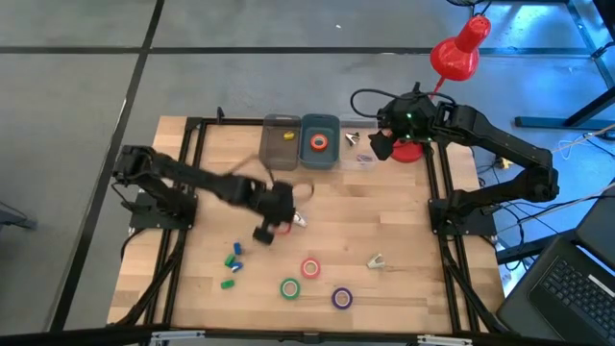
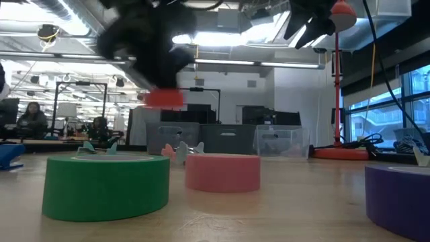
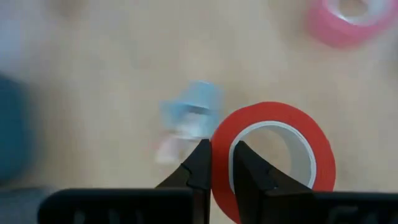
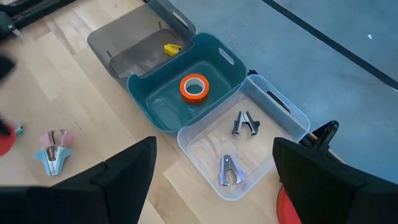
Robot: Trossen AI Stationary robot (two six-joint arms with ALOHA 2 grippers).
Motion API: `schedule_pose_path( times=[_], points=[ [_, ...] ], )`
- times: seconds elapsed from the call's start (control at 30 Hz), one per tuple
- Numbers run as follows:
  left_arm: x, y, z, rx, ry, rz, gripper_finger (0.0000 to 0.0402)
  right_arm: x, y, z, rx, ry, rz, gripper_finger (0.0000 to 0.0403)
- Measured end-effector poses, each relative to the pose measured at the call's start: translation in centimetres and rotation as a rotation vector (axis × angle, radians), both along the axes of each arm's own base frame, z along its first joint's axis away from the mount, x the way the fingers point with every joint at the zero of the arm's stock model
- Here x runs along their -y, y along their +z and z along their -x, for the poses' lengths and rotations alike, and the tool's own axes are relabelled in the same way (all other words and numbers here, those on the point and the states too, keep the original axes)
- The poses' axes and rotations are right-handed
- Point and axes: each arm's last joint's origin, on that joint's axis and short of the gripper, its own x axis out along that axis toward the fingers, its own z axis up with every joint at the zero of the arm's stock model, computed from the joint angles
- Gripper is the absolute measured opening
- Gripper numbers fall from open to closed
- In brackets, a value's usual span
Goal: Pick and place Stapler, Stapler remover, tape
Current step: Put the red tape into the green bin
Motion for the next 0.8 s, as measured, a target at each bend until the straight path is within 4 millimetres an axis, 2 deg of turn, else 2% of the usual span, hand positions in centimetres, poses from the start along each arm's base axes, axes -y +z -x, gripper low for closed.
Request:
schedule_pose_path(
  times=[0.1,0.27,0.37,0.47,0.63,0.8],
  points=[
    [-4.8,2.4,-0.6,0.079,0.029,-0.063,0.0030,-0.1,-0.1,0.2,-0.018,-0.005,-0.012,0.0323],
    [-14.0,6.3,-0.9,0.213,0.112,-0.175,0.0030,-0.1,-0.3,0.3,-0.038,-0.005,-0.020,0.0323],
    [-19.2,7.0,-1.6,0.228,0.168,-0.199,0.0030,-0.1,-0.3,0.3,-0.045,0.000,-0.017,0.0323],
    [-23.3,7.2,-2.8,0.219,0.182,-0.208,0.0030,-0.1,-0.3,0.3,-0.046,0.000,-0.017,0.0323],
    [-28.0,5.7,-5.2,0.204,0.177,-0.132,0.0030,-0.1,-0.4,0.4,-0.061,0.005,-0.018,0.0323],
    [-30.7,4.3,-6.8,0.217,0.193,-0.094,0.0030,-0.2,-0.5,0.5,-0.074,0.005,-0.023,0.0323]
  ],
)
